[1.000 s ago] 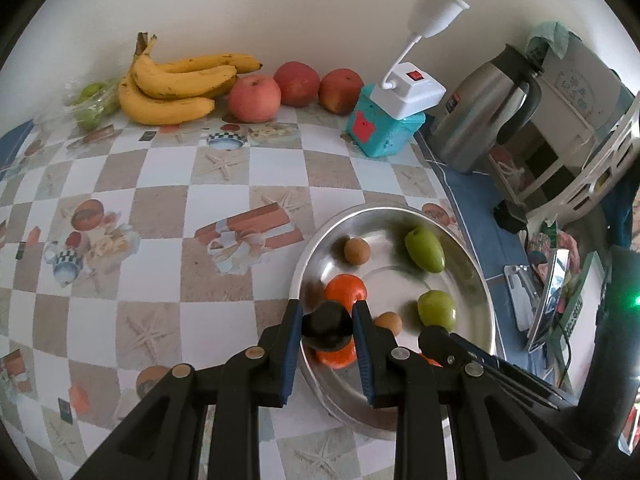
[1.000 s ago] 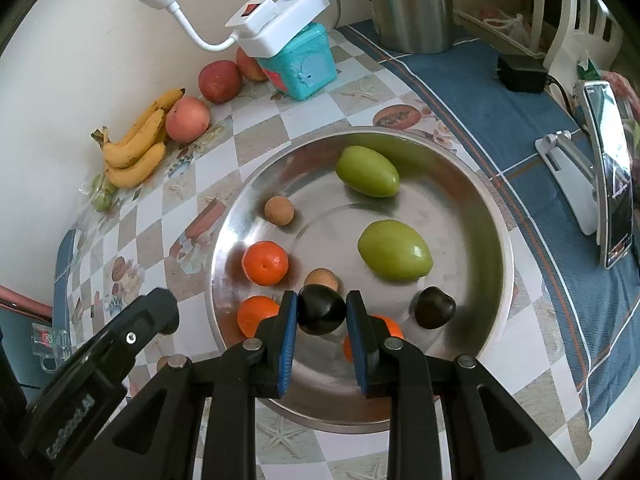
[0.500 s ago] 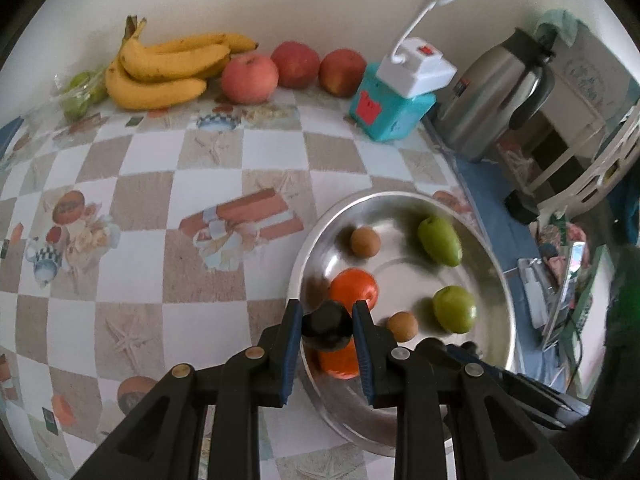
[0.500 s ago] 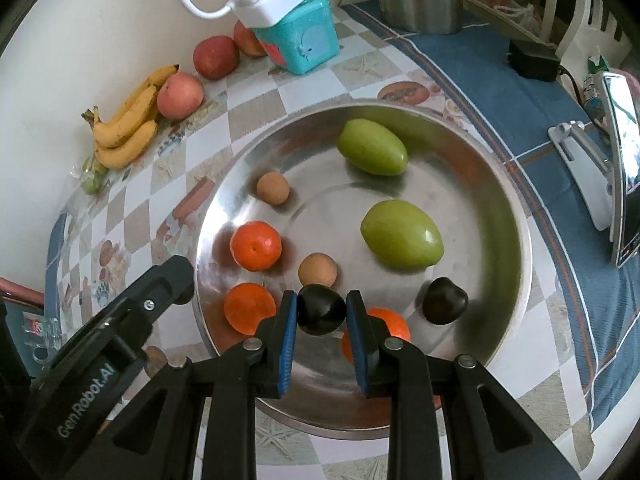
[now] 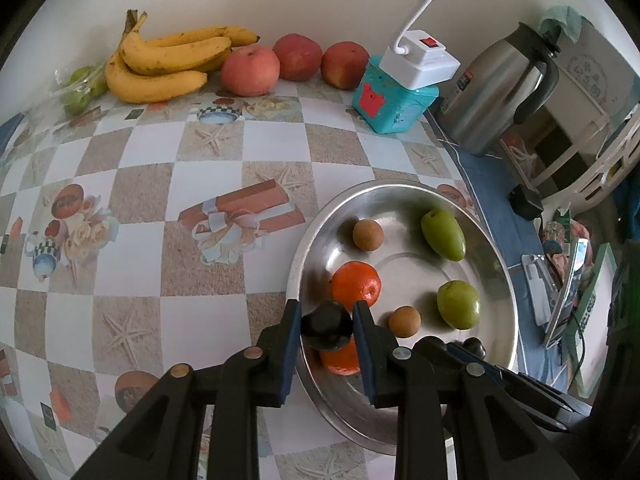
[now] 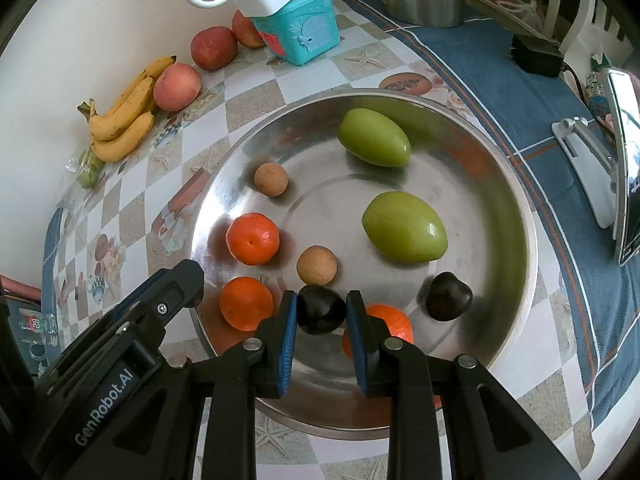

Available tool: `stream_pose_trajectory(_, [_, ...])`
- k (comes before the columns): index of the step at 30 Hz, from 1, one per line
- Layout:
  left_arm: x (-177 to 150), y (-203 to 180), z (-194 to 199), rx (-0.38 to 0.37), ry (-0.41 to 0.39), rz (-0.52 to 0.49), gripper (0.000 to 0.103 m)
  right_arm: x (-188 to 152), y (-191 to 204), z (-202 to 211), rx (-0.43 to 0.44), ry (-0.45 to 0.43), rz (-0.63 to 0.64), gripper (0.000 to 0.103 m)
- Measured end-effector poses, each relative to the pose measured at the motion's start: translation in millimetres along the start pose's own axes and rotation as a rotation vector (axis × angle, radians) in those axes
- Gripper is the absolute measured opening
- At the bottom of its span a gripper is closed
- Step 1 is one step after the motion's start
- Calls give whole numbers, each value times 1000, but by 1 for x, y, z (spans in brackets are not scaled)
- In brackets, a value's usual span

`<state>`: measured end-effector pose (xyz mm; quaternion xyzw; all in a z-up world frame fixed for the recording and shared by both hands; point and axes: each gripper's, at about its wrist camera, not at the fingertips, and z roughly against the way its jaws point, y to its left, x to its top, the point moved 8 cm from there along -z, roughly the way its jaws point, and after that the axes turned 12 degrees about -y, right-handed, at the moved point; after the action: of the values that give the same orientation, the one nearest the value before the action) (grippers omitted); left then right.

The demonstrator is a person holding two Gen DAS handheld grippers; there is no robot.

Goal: Organize fruits
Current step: 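Open the left gripper to drop its dark fruit into the plate while the right gripper releases its dark fruit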

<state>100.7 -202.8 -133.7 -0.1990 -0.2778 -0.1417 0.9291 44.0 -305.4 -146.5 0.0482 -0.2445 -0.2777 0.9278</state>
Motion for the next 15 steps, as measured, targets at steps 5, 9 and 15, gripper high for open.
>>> stream_pose_trajectory(5, [1, 2, 2, -4, 3, 18, 42, 0, -1, 1, -2, -3, -2, 26])
stream_pose_trajectory(9, [5, 3, 7, -21, -7, 34, 49, 2, -3, 4, -5, -10, -3, 26])
stream_pose_trajectory(15, [10, 7, 10, -8, -16, 46, 51, 4, -2, 8, 1, -26, -2, 26])
